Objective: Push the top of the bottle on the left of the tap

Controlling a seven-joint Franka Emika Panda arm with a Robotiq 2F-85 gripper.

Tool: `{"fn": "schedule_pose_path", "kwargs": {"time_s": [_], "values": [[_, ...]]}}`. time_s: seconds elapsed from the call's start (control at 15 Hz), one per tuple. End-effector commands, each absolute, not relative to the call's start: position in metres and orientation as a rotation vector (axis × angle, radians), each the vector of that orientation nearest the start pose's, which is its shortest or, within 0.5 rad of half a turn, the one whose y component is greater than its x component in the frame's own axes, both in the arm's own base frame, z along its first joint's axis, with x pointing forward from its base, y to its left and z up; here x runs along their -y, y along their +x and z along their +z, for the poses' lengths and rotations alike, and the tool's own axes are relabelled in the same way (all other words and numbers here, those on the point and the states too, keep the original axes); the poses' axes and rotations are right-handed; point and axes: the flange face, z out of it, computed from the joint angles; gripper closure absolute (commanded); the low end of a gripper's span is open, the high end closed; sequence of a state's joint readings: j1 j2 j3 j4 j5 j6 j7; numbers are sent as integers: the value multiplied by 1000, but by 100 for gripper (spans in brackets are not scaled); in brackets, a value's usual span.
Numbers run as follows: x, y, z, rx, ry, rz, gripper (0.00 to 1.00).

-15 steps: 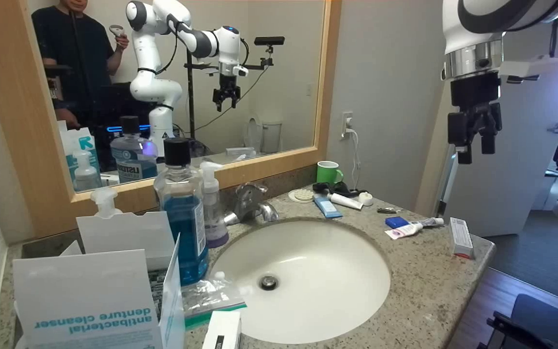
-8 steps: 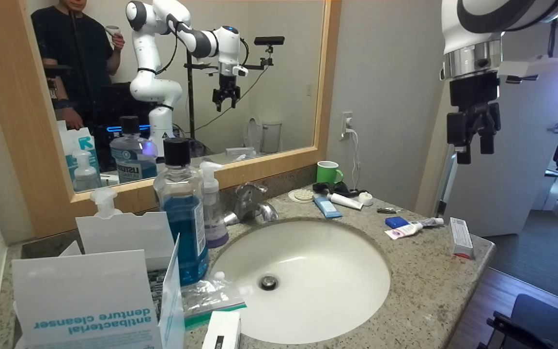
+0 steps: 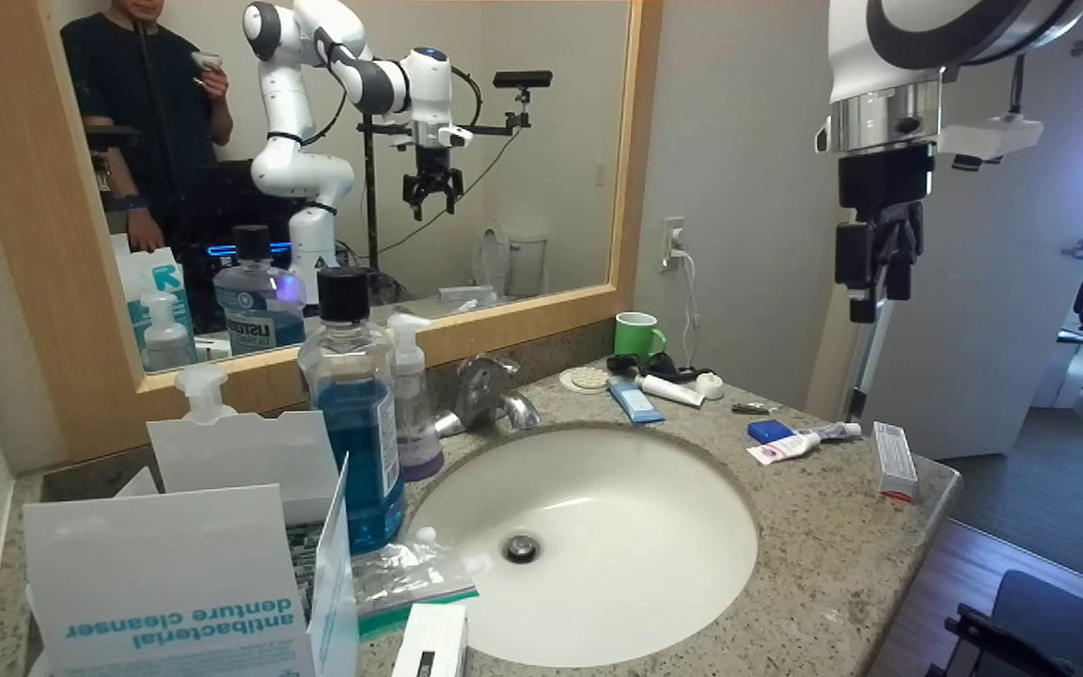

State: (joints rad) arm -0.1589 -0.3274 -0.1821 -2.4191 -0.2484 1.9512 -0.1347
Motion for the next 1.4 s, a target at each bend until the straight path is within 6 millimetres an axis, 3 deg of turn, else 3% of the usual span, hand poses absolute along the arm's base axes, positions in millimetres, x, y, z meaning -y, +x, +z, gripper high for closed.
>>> {"fn": "schedule_pose_path", "kwargs": {"time_s": [0.0,0.6,0.67,1.13,1.33], "values": [[135,398,419,38,-3274,174,0],[80,413,421,371,-3267,-97,0],[88,422,418,313,-3285,-33,0],[81,419,419,338,-3283,-54,0],[63,429,420,423,-3270,-98,0]]}}
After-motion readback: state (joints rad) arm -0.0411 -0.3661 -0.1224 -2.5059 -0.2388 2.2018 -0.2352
